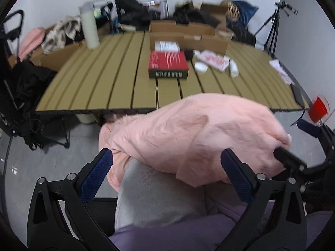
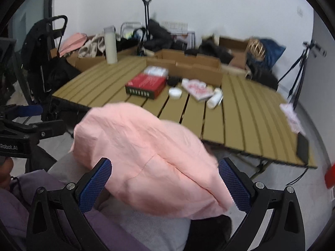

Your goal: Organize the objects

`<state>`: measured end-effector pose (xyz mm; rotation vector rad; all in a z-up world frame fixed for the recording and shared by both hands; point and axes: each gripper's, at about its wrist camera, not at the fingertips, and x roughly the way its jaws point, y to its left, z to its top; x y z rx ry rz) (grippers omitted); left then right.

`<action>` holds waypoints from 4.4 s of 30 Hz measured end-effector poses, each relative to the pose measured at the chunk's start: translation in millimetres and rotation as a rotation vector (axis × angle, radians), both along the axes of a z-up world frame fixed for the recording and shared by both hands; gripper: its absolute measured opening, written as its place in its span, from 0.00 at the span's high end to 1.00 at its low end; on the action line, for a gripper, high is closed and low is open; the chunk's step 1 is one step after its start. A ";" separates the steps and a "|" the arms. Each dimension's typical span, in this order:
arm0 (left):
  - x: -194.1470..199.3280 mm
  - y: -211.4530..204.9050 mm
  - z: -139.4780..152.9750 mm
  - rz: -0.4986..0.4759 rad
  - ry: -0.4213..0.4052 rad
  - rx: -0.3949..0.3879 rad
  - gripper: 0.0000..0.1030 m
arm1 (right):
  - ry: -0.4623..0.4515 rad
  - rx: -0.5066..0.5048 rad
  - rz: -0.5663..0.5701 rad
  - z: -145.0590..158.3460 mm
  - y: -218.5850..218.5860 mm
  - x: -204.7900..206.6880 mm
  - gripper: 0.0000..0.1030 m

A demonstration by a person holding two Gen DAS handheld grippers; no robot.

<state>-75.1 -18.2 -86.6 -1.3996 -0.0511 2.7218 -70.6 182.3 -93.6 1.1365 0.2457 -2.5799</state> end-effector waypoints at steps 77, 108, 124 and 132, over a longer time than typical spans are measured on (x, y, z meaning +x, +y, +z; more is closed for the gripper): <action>-380.5 -28.8 66.9 -0.062 0.109 0.033 0.07 | -0.216 -0.263 0.024 47.8 -55.9 -474.3 0.17; -97.4 2.9 51.1 0.020 0.179 -0.023 0.00 | 0.008 -0.319 0.013 39.5 17.0 -121.1 0.17; -280.1 -38.6 -28.5 -0.030 0.031 0.169 0.37 | -0.190 -0.379 0.063 -19.1 -27.7 -273.7 0.48; -365.5 -41.7 -68.8 -0.061 -0.081 0.305 0.64 | -0.290 -0.416 0.060 -55.5 -76.9 -383.8 0.59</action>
